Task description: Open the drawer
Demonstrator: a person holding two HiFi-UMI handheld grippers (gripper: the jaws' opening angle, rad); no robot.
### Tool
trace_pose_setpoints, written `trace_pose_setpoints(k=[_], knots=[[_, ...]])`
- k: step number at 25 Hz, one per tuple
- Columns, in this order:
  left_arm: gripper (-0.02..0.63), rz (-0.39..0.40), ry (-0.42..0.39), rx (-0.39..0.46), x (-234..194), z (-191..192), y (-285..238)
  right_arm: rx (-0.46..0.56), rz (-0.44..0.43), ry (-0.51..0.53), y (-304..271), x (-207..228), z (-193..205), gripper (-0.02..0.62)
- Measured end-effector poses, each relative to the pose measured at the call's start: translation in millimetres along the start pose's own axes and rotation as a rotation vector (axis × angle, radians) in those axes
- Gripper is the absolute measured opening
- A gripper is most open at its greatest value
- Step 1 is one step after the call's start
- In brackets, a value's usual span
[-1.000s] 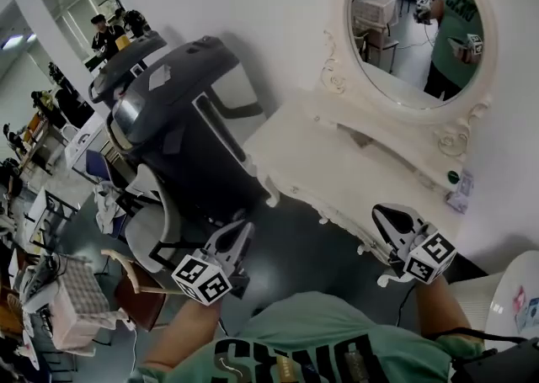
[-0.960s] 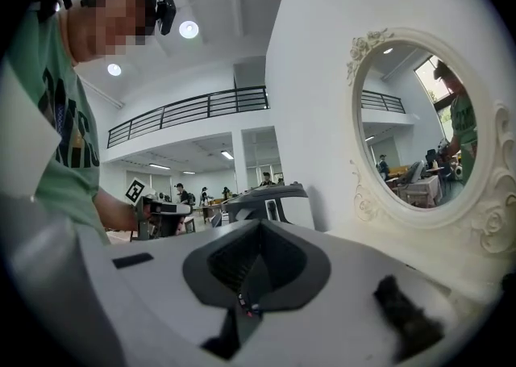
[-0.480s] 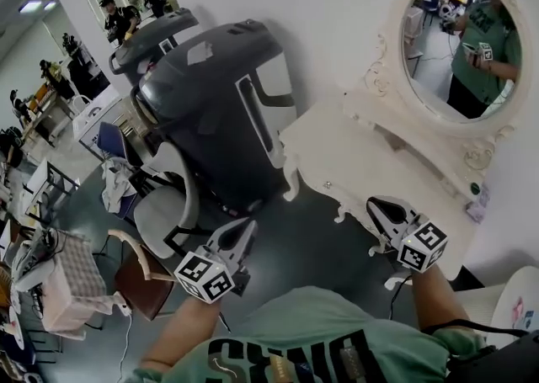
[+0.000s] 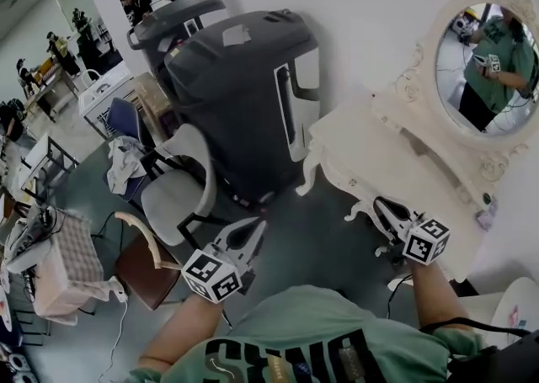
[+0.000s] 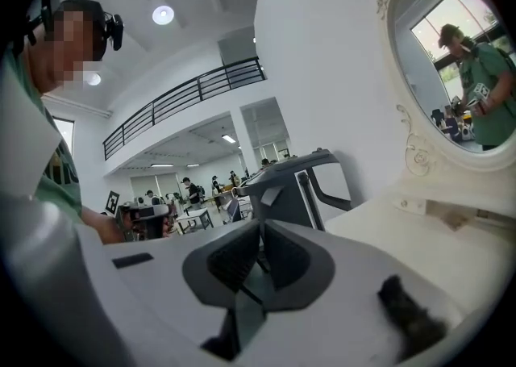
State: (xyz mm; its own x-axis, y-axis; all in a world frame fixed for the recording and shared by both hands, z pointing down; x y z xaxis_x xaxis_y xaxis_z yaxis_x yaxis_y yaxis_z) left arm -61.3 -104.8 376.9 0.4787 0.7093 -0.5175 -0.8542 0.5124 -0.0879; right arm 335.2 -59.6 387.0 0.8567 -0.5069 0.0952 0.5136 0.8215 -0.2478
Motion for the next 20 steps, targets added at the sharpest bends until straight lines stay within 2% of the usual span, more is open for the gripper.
trace_pose_setpoints(k=[4,8,12,17,20], knots=[[0.000,-0.018,0.006,0.002,-15.1,3.5,15.9,-0.025,0.005,-0.050,-18.8,4.6,8.8,0.011],[0.000,-0.063,0.024,-0.008,-23.3,12.5,9.6,-0.051,-0.012,-0.129,-32.0,25.0,27.7,0.022],[0.000,-0.123,0.034,-0.013,-21.4,22.5,-28.6,-0.094,-0.080,-0.186,-48.8,66.9,51.5,0.052],[0.000,-0.205,0.103,-0.030,-12.9,43.4,-84.7,-0.188,-0.192,-0.277,-79.5,116.0,94.1,0.086],[0.000,-0.232,0.128,-0.059,-10.3,54.3,-106.4,-0.238,-0.192,-0.374,-96.6,138.1,121.1,0.097]])
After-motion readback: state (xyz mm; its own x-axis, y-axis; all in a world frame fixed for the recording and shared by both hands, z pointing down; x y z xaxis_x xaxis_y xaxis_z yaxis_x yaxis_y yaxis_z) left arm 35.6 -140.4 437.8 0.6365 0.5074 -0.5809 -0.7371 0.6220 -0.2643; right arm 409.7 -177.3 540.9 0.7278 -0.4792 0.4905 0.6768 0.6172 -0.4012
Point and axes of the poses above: the fingertips, and each gripper's own axes: y backward along the fingers, x to its right, z out of its underside, the point moved 10 cm from there along y, backward along the fingers, and after that the axes turned 13 degrees about y, right-handed, at the moved point
